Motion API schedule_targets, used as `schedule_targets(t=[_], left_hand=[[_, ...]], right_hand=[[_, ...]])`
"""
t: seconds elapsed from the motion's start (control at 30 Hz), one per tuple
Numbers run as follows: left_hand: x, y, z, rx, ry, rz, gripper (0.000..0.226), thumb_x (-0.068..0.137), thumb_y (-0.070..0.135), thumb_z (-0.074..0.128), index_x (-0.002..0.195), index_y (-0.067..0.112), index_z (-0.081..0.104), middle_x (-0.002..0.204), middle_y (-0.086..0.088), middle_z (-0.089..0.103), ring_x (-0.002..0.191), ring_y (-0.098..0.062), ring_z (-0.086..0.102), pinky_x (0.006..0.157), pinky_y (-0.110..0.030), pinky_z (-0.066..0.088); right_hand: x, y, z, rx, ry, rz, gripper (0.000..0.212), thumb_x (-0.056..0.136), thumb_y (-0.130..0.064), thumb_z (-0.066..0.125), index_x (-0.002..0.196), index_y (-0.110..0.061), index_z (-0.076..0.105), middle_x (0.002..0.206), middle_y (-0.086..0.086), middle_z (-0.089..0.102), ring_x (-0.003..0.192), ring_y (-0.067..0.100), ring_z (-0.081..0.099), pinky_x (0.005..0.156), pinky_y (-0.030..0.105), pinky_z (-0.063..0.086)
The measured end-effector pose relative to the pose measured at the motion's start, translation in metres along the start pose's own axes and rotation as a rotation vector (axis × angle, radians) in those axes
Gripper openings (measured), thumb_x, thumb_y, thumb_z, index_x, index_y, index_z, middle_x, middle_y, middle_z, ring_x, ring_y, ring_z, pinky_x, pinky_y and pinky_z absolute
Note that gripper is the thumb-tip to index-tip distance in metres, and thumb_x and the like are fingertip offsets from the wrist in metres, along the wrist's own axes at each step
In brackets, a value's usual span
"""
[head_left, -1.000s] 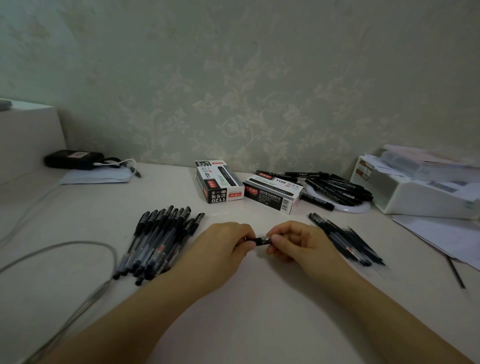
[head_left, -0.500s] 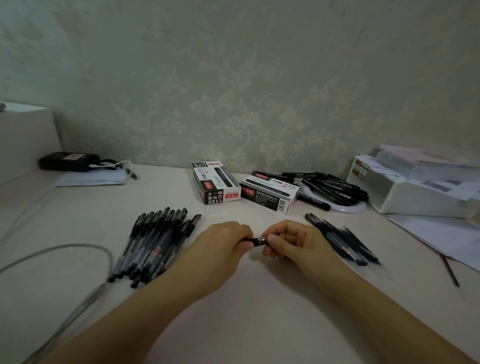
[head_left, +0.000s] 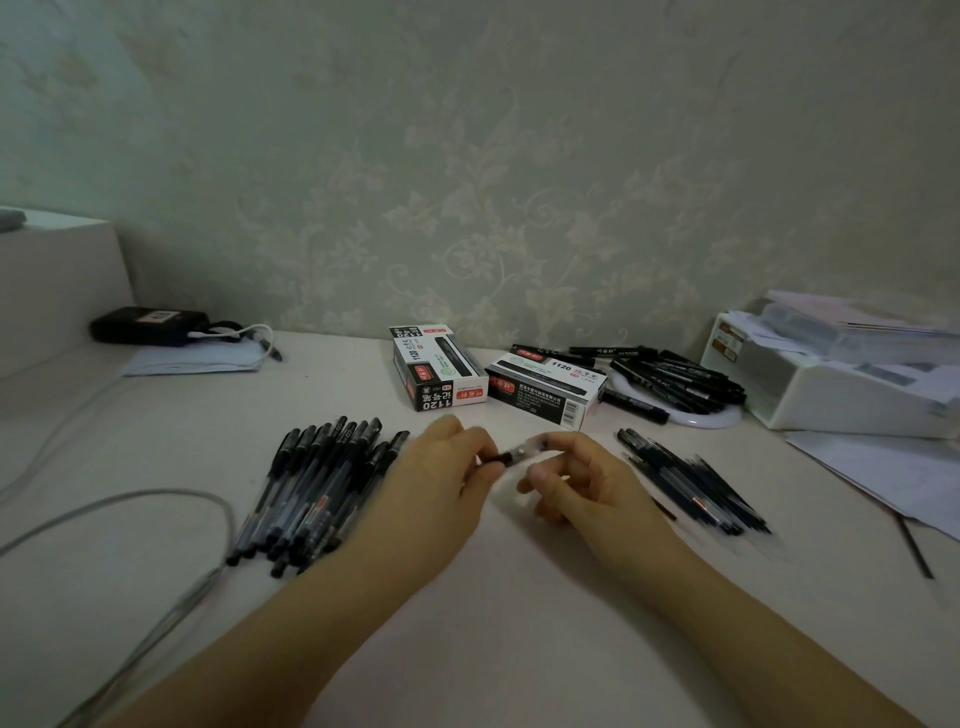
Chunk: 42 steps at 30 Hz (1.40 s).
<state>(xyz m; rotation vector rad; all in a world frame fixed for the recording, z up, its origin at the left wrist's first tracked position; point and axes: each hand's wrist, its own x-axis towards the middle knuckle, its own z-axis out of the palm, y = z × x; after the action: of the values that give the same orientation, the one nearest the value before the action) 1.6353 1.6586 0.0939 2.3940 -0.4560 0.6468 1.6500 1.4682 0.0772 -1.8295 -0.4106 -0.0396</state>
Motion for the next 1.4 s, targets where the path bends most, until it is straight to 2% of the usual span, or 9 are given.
schedule_targets(t=[0.1,0.3,0.57,0.8,0.9,0.97,1.07,1.2,1.4], left_hand=[[0.006,-0.017,-0.017,0.157,0.099,-0.11,0.011,0.092,0.03,0.058,0.097,0.021,0.063,0.085,0.006,0.049,0.076,-0.013,0.048,0.066,-0.027,0.035],[0.008,-0.056,-0.043,0.308,0.1,-0.39,0.012,0.093,0.025,0.055,0.097,0.014,0.057,0.09,-0.008,0.054,0.084,-0.028,0.054,0.071,-0.038,0.046],[0.005,-0.057,-0.034,0.319,0.036,-0.41,0.018,0.091,0.026,0.058,0.105,0.016,0.056,0.091,-0.003,0.045,0.078,-0.022,0.05,0.067,-0.034,0.045],[0.003,-0.053,-0.03,0.374,-0.003,-0.381,0.033,0.086,0.039,0.063,0.111,0.019,0.055,0.099,-0.003,0.041,0.092,-0.024,0.047,0.076,-0.035,0.047],[0.003,-0.049,-0.029,0.363,-0.021,-0.38,0.035,0.084,0.039,0.065,0.112,0.02,0.054,0.102,-0.003,0.042,0.094,-0.023,0.048,0.079,-0.037,0.049],[0.002,-0.047,-0.029,0.364,-0.043,-0.378,0.038,0.084,0.04,0.066,0.114,0.02,0.053,0.105,-0.004,0.044,0.094,-0.023,0.049,0.081,-0.036,0.049],[0.002,-0.045,-0.029,0.342,-0.049,-0.381,0.041,0.082,0.043,0.068,0.113,0.02,0.054,0.106,-0.005,0.044,0.095,-0.023,0.05,0.083,-0.037,0.049],[0.001,-0.039,-0.029,0.327,-0.06,-0.368,0.049,0.076,0.053,0.071,0.109,0.022,0.054,0.105,-0.003,0.045,0.095,-0.022,0.05,0.083,-0.036,0.049],[-0.002,-0.033,-0.022,0.35,-0.152,-0.328,0.052,0.076,0.057,0.069,0.112,0.024,0.051,0.106,0.0,0.041,0.098,-0.016,0.042,0.079,-0.027,0.044]], right_hand=[[0.0,0.002,0.002,-0.017,0.036,0.003,0.019,0.095,-0.024,0.062,0.115,-0.025,0.062,0.091,-0.001,0.074,0.071,0.009,0.066,0.067,0.02,0.053],[0.001,0.004,-0.001,-0.017,0.076,0.018,0.015,0.096,-0.019,0.061,0.11,-0.024,0.065,0.087,-0.002,0.073,0.069,0.007,0.065,0.066,0.017,0.051],[-0.002,0.003,-0.002,-0.149,0.104,-0.025,0.018,0.094,-0.015,0.064,0.102,-0.03,0.068,0.09,-0.007,0.071,0.074,0.009,0.067,0.071,0.023,0.055],[0.0,0.0,-0.024,-0.528,0.315,-0.094,0.017,0.089,-0.012,0.068,0.099,-0.025,0.069,0.087,-0.013,0.065,0.078,0.0,0.059,0.067,0.006,0.045],[0.001,0.004,-0.037,-0.691,0.402,-0.058,0.015,0.09,-0.014,0.067,0.103,-0.022,0.067,0.094,-0.005,0.063,0.078,0.006,0.057,0.07,0.012,0.045],[0.002,0.007,-0.047,-0.834,0.431,-0.001,0.017,0.092,-0.016,0.064,0.109,-0.017,0.067,0.103,0.001,0.06,0.089,0.015,0.056,0.08,0.028,0.048],[0.003,0.011,-0.061,-1.034,0.475,0.097,0.017,0.097,-0.018,0.056,0.107,-0.01,0.068,0.107,0.007,0.057,0.095,0.024,0.053,0.083,0.039,0.048],[0.003,0.014,-0.068,-1.128,0.449,0.226,0.02,0.1,-0.02,0.051,0.107,-0.009,0.066,0.105,0.009,0.057,0.095,0.026,0.052,0.08,0.04,0.047],[0.006,0.016,-0.068,-1.132,0.417,0.282,0.019,0.099,-0.021,0.053,0.108,-0.009,0.065,0.107,0.011,0.057,0.099,0.029,0.053,0.082,0.041,0.047]])
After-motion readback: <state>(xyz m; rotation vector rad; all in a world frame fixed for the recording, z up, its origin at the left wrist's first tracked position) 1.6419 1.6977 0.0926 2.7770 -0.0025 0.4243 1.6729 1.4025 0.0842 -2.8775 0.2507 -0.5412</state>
